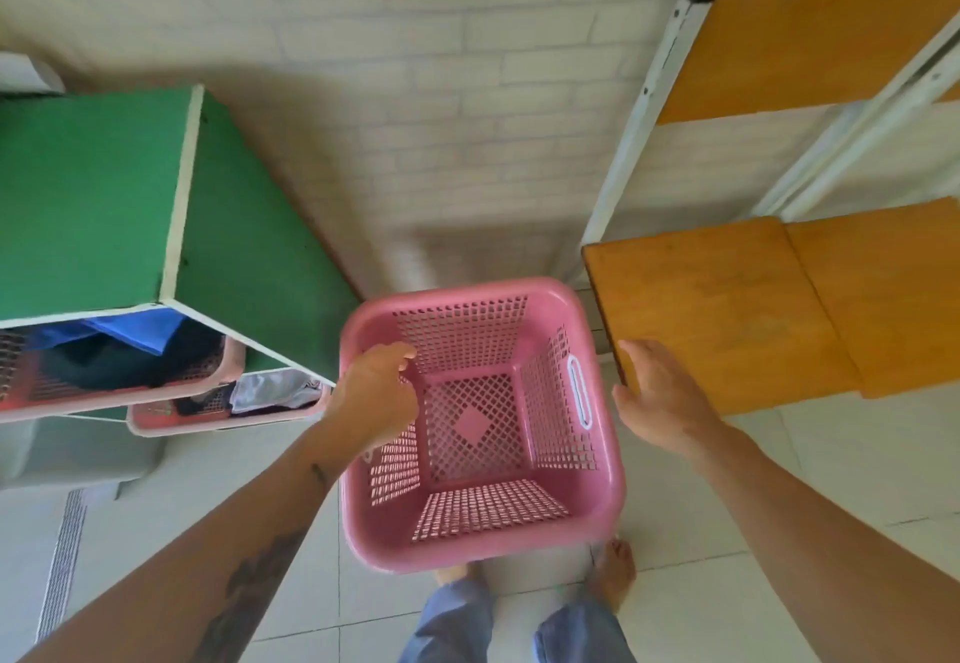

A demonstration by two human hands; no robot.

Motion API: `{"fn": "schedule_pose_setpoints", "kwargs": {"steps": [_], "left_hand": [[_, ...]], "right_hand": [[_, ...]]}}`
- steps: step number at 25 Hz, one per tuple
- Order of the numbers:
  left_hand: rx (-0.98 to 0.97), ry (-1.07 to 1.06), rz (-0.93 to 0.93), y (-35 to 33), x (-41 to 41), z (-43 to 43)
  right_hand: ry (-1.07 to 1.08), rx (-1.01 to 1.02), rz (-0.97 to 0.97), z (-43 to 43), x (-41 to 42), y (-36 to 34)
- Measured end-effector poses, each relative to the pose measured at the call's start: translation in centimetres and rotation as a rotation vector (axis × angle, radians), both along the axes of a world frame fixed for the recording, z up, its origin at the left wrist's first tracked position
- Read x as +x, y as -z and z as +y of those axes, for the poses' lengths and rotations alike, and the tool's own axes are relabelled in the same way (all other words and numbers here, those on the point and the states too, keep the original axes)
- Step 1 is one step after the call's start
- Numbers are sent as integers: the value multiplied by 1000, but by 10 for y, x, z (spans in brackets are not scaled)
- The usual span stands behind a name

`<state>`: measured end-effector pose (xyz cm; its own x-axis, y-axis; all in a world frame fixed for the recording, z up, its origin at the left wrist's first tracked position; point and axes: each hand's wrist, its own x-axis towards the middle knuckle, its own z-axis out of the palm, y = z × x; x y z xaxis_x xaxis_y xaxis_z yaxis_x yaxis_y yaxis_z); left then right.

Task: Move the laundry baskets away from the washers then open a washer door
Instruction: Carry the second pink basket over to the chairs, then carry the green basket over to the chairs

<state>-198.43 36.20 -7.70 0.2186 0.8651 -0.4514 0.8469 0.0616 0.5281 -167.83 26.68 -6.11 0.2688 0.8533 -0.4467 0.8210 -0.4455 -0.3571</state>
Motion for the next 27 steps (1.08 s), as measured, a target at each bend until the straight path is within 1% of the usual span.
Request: {"fn": "schedule_pose_setpoints", "kwargs": {"steps": [2, 6, 9, 12, 16, 22, 27], "left_hand": [[16, 126, -69, -45, 29, -4], [95, 435, -56, -135, 105, -12], [162, 560, -61, -190, 179, -41], [225, 637, -115, -230, 260, -92], [249, 785, -158, -257, 368, -173], [229, 1060, -216, -281, 523, -285], [169, 1151, -346, -298, 649, -366]], "right_hand": [[51, 22, -6, -21, 13, -44], [137, 106, 29, -77, 53, -122], [202, 184, 46, -130, 100, -167], [267, 270, 16, -198, 158, -203], [371, 354, -66, -297, 239, -236], [556, 354, -207, -440, 342, -272], [749, 344, -297, -541, 412, -286]]}}
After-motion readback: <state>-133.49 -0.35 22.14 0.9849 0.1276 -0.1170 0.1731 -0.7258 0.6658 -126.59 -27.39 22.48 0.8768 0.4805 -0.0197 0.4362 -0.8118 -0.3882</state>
